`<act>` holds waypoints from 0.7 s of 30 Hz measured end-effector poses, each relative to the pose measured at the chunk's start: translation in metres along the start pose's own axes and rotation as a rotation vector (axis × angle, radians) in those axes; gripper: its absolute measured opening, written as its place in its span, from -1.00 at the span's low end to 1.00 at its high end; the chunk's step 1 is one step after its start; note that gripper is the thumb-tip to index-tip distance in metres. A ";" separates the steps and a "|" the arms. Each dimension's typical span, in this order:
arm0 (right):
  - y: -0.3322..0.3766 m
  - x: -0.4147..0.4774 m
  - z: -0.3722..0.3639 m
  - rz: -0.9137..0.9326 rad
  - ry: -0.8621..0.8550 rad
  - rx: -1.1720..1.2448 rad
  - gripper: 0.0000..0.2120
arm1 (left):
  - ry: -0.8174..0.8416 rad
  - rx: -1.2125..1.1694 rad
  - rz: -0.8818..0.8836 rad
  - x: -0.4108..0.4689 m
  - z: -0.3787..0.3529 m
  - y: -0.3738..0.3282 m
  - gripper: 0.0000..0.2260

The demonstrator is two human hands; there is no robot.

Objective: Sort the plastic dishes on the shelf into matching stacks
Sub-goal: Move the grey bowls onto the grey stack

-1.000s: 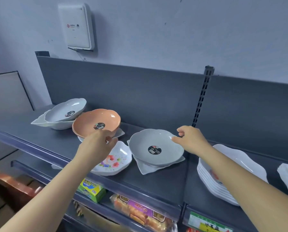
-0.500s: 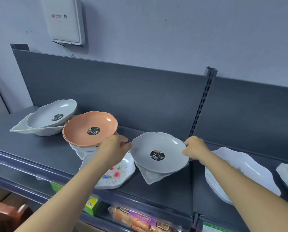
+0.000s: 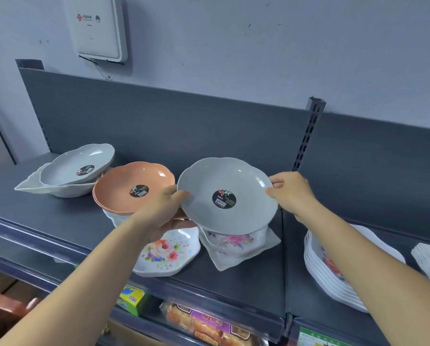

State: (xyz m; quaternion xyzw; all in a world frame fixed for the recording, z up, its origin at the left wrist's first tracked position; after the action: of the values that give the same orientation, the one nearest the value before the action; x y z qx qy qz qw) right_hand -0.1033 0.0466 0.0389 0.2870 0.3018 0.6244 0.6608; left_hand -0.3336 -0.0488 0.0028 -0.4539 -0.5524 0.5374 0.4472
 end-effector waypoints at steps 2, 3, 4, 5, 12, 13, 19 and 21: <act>0.005 -0.001 -0.004 0.007 0.058 0.154 -0.82 | -0.068 -0.018 -0.029 -0.004 0.010 -0.006 -0.79; 0.006 -0.001 -0.007 -0.006 0.086 0.216 -0.77 | -0.104 -0.022 -0.042 -0.006 0.016 -0.008 -0.77; 0.005 -0.001 -0.011 -0.020 0.098 0.229 -0.71 | -0.148 -0.024 -0.055 -0.008 0.023 -0.010 -0.75; 0.003 0.001 -0.014 -0.021 0.085 0.188 -0.65 | -0.196 -0.029 -0.069 -0.011 0.030 -0.012 -0.74; -0.022 0.001 -0.042 -0.057 0.157 -0.256 -0.57 | -0.398 -0.098 -0.199 -0.024 0.066 -0.014 -0.70; -0.022 0.000 -0.044 -0.049 0.155 -0.237 -0.61 | -0.409 -0.103 -0.208 -0.025 0.067 -0.013 -0.72; -0.007 -0.020 -0.072 0.101 0.218 -0.155 -0.57 | -0.512 -0.113 -0.234 -0.030 0.087 -0.013 -0.75; 0.005 -0.029 -0.088 0.171 0.271 -0.166 -0.56 | -0.541 -0.112 -0.238 -0.035 0.098 -0.013 -0.75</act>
State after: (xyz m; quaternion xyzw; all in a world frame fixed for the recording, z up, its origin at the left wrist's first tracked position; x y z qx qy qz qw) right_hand -0.1744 0.0178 -0.0138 0.1693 0.3099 0.7339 0.5802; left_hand -0.4233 -0.1016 0.0137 -0.2503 -0.7296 0.5514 0.3178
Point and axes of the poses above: each hand's wrist, its own x-axis towards the middle knuckle, its own z-axis out of the back of the hand, y = z × x, the point moved 2 cm from there along x, towards the middle knuckle, and after that the axes turned 11 degrees about -z, right-handed, at the moved point
